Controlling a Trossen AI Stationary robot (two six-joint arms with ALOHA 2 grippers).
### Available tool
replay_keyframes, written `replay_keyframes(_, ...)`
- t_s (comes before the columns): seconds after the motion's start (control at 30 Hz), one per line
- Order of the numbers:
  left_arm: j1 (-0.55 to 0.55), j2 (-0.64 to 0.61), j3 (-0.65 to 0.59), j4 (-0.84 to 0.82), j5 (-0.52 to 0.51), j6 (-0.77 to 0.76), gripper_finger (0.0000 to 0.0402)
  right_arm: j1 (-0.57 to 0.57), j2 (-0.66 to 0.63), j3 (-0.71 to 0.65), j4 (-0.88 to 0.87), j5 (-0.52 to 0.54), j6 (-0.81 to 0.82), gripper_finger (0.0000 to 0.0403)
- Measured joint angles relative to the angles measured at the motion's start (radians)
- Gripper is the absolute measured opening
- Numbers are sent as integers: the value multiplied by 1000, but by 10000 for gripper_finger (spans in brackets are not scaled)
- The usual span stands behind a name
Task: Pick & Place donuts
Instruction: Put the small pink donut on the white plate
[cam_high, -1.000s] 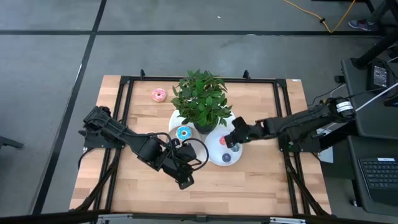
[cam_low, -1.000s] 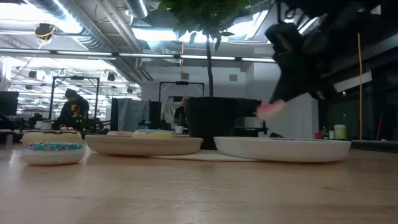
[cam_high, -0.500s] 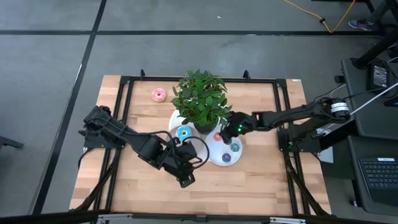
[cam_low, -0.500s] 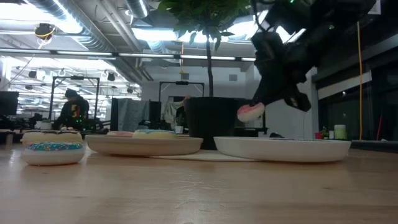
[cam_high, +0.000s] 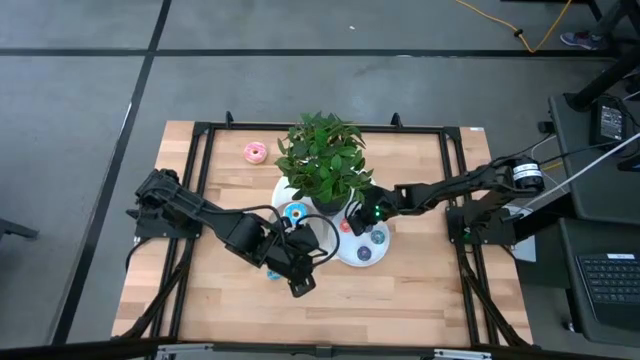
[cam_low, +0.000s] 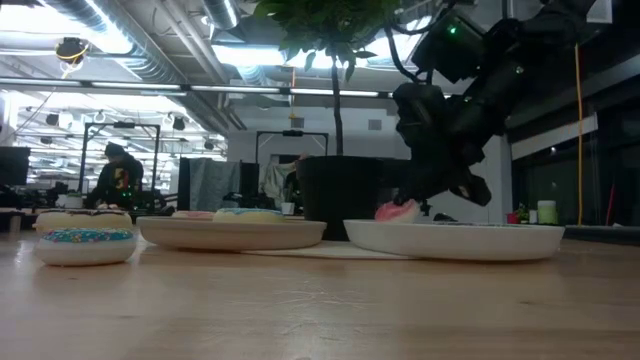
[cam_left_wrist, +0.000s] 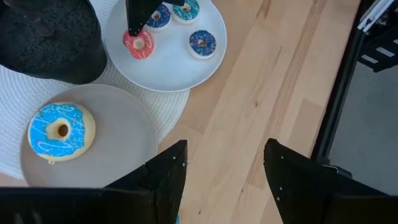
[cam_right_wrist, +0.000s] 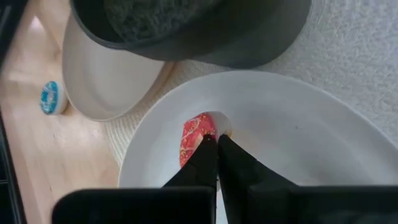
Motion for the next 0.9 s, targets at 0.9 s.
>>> replay_keyframes(0.9,0,0,0,0,26,20,203,1,0,0,-30,73,-70,122)
